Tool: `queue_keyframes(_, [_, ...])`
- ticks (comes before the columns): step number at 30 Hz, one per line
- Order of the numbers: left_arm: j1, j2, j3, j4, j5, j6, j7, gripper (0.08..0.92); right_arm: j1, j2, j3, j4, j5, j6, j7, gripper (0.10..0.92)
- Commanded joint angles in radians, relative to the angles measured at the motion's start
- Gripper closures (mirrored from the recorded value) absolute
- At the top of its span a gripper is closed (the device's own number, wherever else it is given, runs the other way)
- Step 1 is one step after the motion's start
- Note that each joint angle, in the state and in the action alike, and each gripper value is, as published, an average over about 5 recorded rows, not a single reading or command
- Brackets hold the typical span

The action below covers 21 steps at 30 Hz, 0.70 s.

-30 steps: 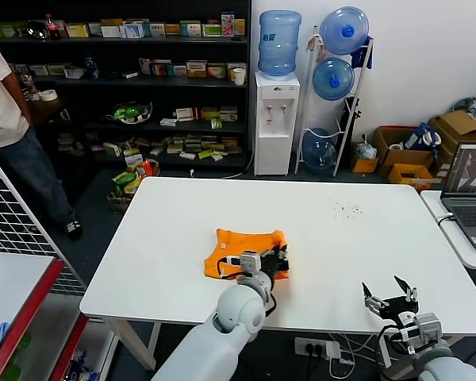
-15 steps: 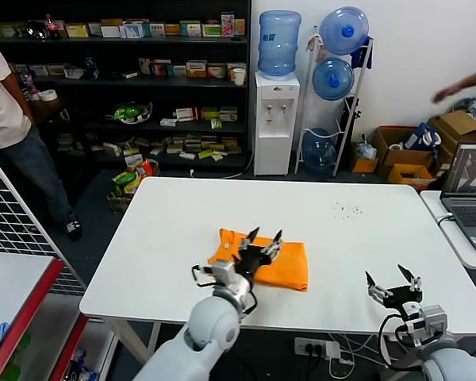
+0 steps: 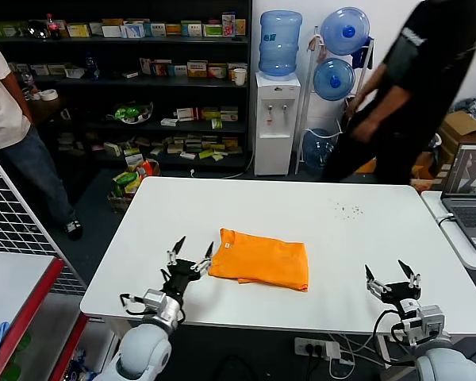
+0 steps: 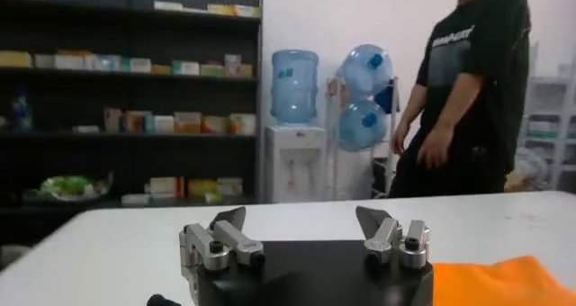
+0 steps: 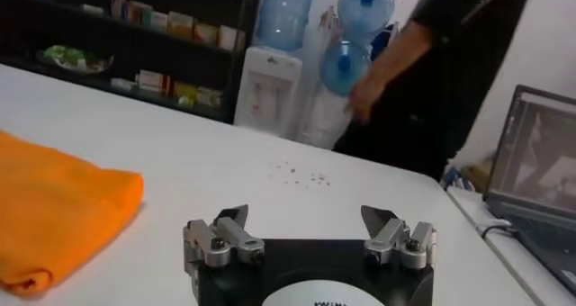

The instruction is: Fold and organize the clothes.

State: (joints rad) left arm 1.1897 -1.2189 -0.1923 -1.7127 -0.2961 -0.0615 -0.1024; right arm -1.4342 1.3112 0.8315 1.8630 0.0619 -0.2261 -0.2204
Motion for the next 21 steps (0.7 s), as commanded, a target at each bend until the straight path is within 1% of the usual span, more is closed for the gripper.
queue_keyframes(1, [0.105, -0.059, -0.249, 0.064, 0.347, -0.259, 0.062, 0.177, 0.012, 0.148, 0.035, 0.008, -0.076, 0.047, -0.036, 0.203])
queue_keyframes(5, [0.117, -0.076, -0.312, 0.060, 0.355, -0.276, 0.088, 0.177, 0.017, 0.160, 0.057, 0.014, -0.033, 0.053, -0.044, 0.203])
queue_keyframes(8, [0.134, -0.081, -0.338, 0.033, 0.356, -0.255, 0.121, 0.177, 0.024, 0.179, 0.078, 0.024, -0.014, 0.052, -0.064, 0.203])
queue_keyframes(14, [0.160, -0.085, -0.348, -0.009, 0.329, -0.206, 0.157, 0.177, 0.021, 0.206, 0.084, 0.047, -0.013, 0.054, -0.073, 0.203])
queue_keyframes(21, [0.173, -0.096, -0.353, -0.032, 0.333, -0.199, 0.166, 0.177, 0.014, 0.219, 0.096, 0.042, -0.012, 0.058, -0.086, 0.203])
